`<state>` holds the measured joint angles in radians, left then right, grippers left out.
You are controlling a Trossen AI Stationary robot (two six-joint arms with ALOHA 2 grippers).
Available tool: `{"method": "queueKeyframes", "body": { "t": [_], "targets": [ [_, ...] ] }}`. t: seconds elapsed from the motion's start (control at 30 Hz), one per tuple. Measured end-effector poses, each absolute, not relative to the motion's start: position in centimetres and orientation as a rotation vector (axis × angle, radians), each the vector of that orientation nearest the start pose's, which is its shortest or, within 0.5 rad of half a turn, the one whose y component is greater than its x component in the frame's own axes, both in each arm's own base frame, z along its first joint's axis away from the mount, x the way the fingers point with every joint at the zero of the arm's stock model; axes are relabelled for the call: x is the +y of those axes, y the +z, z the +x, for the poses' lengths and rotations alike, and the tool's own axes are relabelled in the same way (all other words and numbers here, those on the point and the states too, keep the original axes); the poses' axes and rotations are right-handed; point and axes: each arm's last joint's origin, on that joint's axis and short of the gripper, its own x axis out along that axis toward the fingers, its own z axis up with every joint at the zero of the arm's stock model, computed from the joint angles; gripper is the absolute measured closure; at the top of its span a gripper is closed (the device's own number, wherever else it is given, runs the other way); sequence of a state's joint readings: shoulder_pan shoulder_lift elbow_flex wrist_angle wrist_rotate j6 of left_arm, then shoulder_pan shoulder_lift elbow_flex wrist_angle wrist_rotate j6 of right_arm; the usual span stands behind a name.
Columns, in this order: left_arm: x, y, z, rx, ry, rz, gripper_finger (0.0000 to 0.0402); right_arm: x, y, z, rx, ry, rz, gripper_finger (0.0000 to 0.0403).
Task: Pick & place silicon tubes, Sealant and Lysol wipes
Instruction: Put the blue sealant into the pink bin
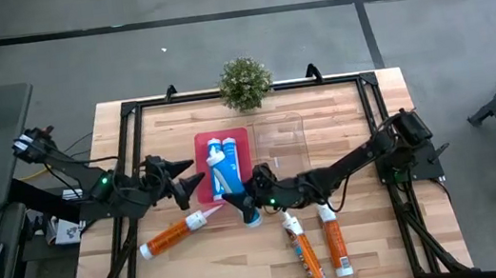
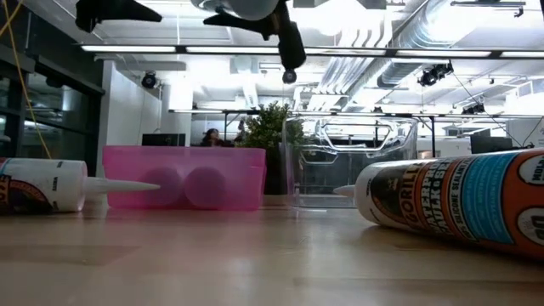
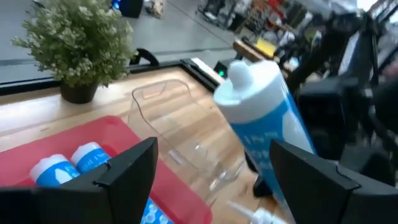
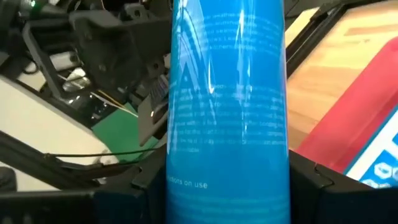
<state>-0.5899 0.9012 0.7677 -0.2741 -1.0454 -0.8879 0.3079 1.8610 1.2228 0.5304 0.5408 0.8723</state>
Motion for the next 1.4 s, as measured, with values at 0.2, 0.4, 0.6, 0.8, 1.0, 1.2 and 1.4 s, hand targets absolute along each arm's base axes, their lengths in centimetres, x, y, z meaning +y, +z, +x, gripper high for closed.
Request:
{"method": "queueKeyframes", "body": {
  "t": [0.2,0.4,0.6,0.8,1.0,1.2,1.4],
  "targets": [
    [-7.1,31.2,17.5,0.024,0.504,-0.655,0.0099,10.9,26.3,41.1,-0.023,-0.242,0.776,0.0200],
    [-6.6,32.3,18.2,-0.024,0.406,-0.693,0.0099,10.5,27.0,41.5,-0.037,-0.238,0.746,0.0200],
    [-6.8,33.2,18.4,-0.066,0.332,-0.665,0.0099,9.7,27.1,41.7,-0.044,-0.223,0.755,0.0200],
    [-7.0,33.1,18.6,-0.050,0.299,-0.667,0.0099,9.0,27.4,41.9,-0.062,-0.205,0.767,0.0200],
    [-7.5,32.7,19.8,-0.066,0.307,-0.667,0.0099,8.6,27.4,42.1,-0.056,-0.171,0.774,0.0200],
    [-7.6,31.7,21.4,-0.059,0.334,-0.665,0.0099,8.7,27.4,42.1,-0.040,-0.138,0.771,0.0200],
    [-7.0,31.3,23.3,-0.067,0.260,-0.700,0.0099,8.5,27.4,42.1,-0.035,-0.125,0.770,0.0200]
  ]
}}
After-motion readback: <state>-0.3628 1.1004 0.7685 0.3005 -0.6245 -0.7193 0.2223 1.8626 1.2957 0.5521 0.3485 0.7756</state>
